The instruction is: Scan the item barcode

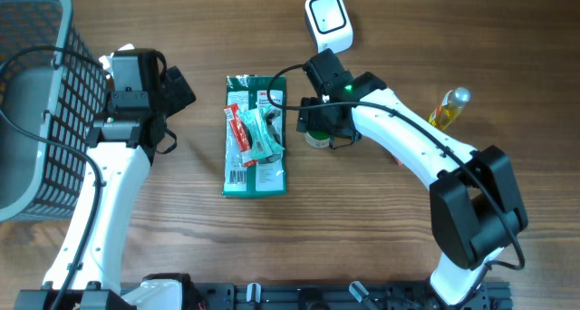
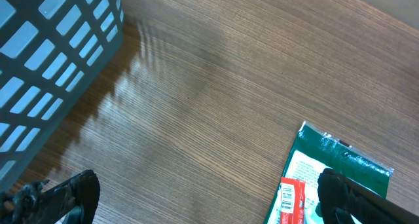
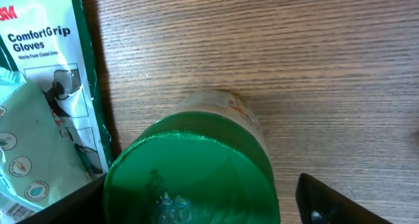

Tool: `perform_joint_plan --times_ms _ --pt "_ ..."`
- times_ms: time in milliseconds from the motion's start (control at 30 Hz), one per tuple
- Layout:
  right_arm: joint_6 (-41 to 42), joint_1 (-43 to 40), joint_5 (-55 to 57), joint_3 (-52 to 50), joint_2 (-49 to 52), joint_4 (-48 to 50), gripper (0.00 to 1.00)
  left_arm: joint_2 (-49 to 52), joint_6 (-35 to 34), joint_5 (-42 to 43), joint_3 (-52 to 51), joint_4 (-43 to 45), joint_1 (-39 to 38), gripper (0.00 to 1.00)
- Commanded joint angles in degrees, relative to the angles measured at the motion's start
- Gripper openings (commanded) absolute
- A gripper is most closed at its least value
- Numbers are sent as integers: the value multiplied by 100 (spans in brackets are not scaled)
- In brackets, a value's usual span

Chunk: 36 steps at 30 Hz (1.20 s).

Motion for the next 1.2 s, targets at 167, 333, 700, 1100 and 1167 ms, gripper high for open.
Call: perform_joint_plan --times_ms 167,333,700,1100,1167 --pt "-745 -35 127 -61 -11 -50 100 7 7 -72 24 17 22 100" --pt "-745 -35 76 -63 -9 201 93 7 7 -74 24 17 22 100" --pt "-745 -35 120 -74 133 144 84 7 4 -72 24 17 22 100" --pt "-745 -33 96 -74 133 15 84 7 7 -74 24 20 22 100" --pt "-745 -33 96 -74 133 15 84 7 7 -74 24 17 22 100"
